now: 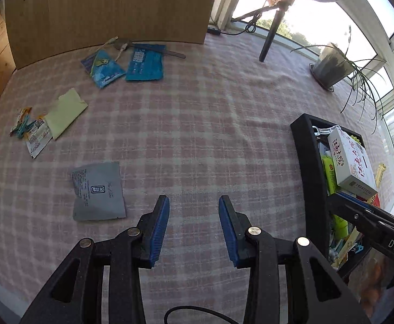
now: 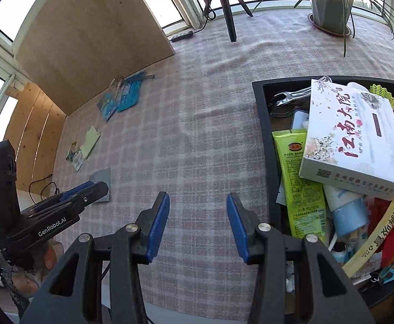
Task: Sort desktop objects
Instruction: 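Move both grippers from the tray to the grey tea sachet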
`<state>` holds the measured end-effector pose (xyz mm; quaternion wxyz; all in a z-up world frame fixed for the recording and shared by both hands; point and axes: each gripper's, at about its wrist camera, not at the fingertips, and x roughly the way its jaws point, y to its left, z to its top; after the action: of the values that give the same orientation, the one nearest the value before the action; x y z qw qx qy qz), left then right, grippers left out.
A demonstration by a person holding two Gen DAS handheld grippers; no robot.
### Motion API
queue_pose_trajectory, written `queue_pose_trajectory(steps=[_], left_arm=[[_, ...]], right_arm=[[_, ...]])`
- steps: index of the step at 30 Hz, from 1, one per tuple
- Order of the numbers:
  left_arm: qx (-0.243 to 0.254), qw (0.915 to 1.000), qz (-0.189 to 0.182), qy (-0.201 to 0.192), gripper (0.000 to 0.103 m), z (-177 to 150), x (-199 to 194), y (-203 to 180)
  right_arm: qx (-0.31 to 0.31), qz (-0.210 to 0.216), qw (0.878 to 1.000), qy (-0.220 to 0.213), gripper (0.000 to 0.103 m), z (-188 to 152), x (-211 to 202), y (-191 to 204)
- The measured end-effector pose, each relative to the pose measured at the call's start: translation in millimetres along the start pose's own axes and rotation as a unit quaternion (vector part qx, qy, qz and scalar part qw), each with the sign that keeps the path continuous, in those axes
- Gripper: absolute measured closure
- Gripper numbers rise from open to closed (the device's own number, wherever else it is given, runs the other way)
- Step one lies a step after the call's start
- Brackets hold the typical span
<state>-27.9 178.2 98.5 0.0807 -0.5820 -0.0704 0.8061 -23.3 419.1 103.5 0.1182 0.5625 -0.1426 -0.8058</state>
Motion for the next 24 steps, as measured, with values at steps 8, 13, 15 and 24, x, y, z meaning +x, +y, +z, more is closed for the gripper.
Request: queue_pose_trajectory(steps=[8,13,15,24], left_arm=[[-0.058,0.998,0.016,0.02,0.065,-5,13,86],[-0.083,0.9959,0.006,0.035,0.062,-7,27,121],[-0.09,0.9952,0.003,0.04,0.062,-7,33,129],[-0.098,0.9935,-0.031,0.049,0.062,-6,53,141]], right_arm=[[-0.038,0.035,0.997,0.053,0.06,10,63,72],[-0.039,0.064,0.992,0.097,0.06,11,105,109],[-0.041,0.066,0.991,0.11,0.06,12,121,121],[-0.005,0.09,0.984,0.153,0.061,15,173,147]])
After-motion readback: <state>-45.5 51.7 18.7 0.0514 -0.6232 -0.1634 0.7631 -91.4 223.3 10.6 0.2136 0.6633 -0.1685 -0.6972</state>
